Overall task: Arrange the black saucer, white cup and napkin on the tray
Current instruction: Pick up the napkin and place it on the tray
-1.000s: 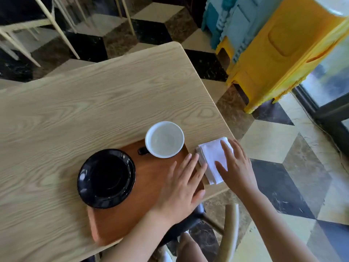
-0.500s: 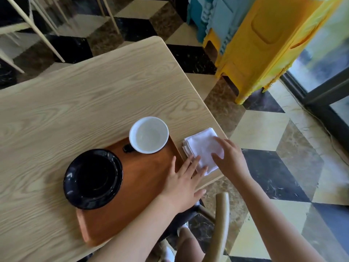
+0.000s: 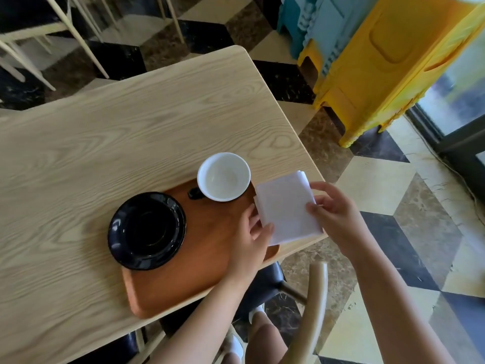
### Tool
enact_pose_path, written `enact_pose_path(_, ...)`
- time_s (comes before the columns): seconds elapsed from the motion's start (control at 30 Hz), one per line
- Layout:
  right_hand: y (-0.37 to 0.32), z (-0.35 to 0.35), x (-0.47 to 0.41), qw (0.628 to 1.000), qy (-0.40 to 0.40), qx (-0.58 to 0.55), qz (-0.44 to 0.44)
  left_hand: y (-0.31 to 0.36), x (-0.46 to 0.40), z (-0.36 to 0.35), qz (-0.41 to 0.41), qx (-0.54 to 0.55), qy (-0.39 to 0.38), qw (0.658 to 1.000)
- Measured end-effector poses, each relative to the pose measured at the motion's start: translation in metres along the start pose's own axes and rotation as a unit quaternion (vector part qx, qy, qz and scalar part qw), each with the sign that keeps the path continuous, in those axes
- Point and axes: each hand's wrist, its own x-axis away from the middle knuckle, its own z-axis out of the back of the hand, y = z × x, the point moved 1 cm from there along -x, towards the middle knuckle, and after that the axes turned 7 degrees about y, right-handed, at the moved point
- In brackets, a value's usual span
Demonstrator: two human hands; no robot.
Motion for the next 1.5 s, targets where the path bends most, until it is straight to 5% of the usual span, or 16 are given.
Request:
enact_pose_path(0.07, -0.001, -0.004, 0.008, 0.998, -0.014, -0.058, -0.016, -0.001, 0.001, 0.008, 0.107, 0.119, 0.012, 0.987)
enact_pose_path(0.13, 0.002, -0.011, 0.013, 0.997, -0.024, -0.073, -0.031, -0.005, 0.005, 0.023, 0.125, 0.148, 0.023, 0.981)
enact_pose_path(0.3, 0.019, -0.038, 0.018, 0.994, -0.081, 0.062, -0.028, -0.015, 0.022, 0.056, 0.023, 0.0, 0.041, 0.999)
enact_pose_path(0.43, 0.027, -0.058, 0.02, 0.958, -0.144, 0.246, 0.033, -0.019, 0.029, 0.071, -0.05, -0.137, 0.047, 0.988)
enact_pose_path(0.57, 0.028, -0.072, 0.02, 0.923, -0.16, 0.333, 0.103, -0.023, 0.029, 0.076, -0.133, -0.299, 0.055, 0.943)
enact_pose_path(0.83, 0.032, -0.072, 0.031, 0.875, -0.143, 0.43, 0.171, -0.031, 0.028, 0.074, -0.172, -0.42, 0.031, 0.89)
enact_pose_path(0.97, 0.034, -0.069, 0.038, 0.844, -0.098, 0.471, 0.238, -0.031, 0.031, 0.079, -0.243, -0.558, 0.06, 0.791)
enact_pose_path(1.1, 0.049, -0.069, 0.043, 0.798, -0.125, 0.509, 0.3, -0.039, 0.028, 0.076, -0.292, -0.593, 0.029, 0.75)
enact_pose_path(1.5, 0.058, -0.075, 0.051, 0.799, -0.155, 0.518, 0.262, -0.043, 0.027, 0.082, -0.275, -0.625, -0.019, 0.73)
